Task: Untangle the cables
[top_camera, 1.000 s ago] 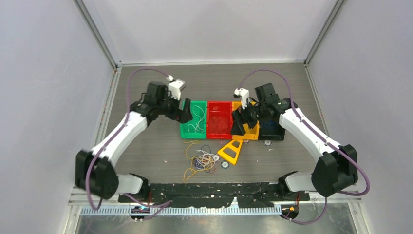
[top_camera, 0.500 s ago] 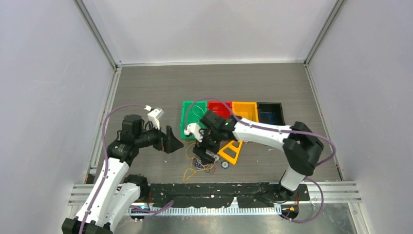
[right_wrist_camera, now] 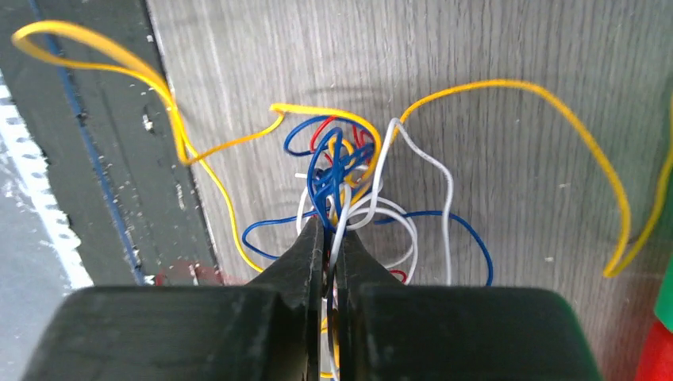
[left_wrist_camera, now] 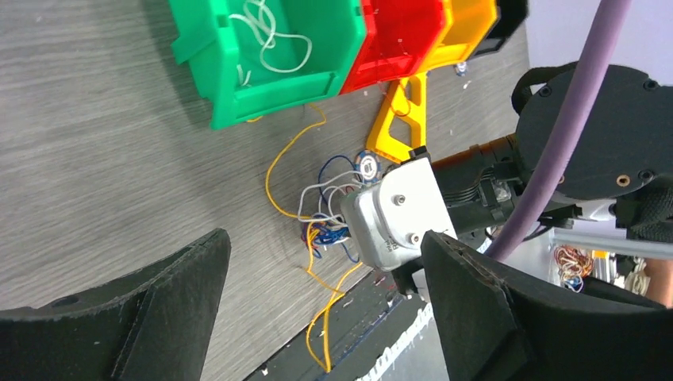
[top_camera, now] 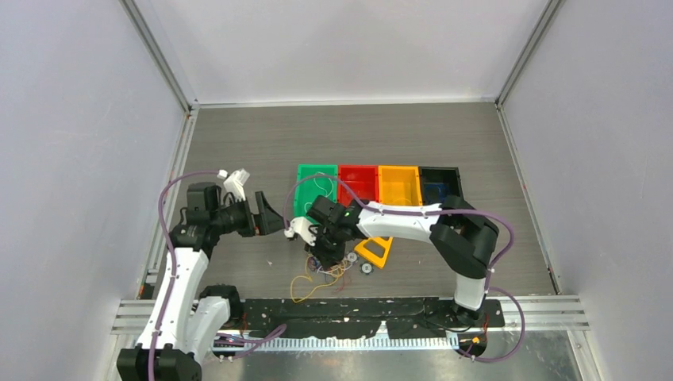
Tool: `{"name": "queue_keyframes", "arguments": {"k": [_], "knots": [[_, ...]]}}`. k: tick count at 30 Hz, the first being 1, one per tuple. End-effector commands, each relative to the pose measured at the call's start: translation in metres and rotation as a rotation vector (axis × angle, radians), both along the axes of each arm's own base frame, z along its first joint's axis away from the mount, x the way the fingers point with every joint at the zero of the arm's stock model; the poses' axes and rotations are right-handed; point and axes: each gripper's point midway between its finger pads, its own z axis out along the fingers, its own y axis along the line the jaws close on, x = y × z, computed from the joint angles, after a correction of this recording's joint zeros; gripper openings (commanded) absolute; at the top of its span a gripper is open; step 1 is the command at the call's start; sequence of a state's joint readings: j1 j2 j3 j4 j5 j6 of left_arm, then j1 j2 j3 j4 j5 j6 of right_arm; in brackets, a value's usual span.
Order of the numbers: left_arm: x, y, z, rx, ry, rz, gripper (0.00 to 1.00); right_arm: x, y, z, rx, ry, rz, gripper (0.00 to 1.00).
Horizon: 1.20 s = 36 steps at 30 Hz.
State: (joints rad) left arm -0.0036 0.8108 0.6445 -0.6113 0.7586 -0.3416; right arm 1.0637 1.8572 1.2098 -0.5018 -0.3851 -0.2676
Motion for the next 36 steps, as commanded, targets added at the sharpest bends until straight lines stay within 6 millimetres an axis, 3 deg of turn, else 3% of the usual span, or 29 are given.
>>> {"name": "queue_keyframes", "arguments": {"k": [1,5,8,11,14,19,23,28,34,36], "knots": [[-0.005,-0.008,0.032,-0.026,-0.124,-0.089,0.90,0.007,0.015,0.089,0.227,-0.067,-0.018,0.06],[-0.019,-0.020,0.037,-0.083,-0.183,-0.226,0.81,0.013,0.002,0.143,0.364,-0.068,-0.054,0.05],[-0.027,-0.032,0.044,-0.132,-0.247,-0.317,0.75,0.023,-0.007,0.171,0.444,-0.048,-0.083,0.05],[-0.035,-0.050,0.054,-0.167,-0.299,-0.402,0.75,0.021,-0.010,0.196,0.512,-0.031,-0.065,0.05],[-0.040,-0.067,0.068,-0.194,-0.369,-0.467,0.82,0.017,-0.009,0.215,0.558,-0.020,-0.046,0.05],[-0.046,-0.085,0.071,-0.169,-0.425,-0.530,0.84,0.012,-0.008,0.225,0.580,0.005,-0.035,0.05],[-0.047,-0.084,0.053,-0.123,-0.374,-0.547,0.78,0.014,-0.011,0.234,0.600,0.026,-0.047,0.05],[-0.055,-0.081,0.043,-0.097,-0.393,-0.582,0.86,0.013,-0.015,0.248,0.633,0.065,-0.055,0.06],[-0.079,-0.094,0.039,-0.104,-0.368,-0.741,0.73,0.014,-0.010,0.255,0.654,0.097,-0.060,0.05],[-0.082,-0.095,0.038,-0.088,-0.368,-0.759,0.59,0.017,-0.010,0.258,0.658,0.098,-0.065,0.05]]}}
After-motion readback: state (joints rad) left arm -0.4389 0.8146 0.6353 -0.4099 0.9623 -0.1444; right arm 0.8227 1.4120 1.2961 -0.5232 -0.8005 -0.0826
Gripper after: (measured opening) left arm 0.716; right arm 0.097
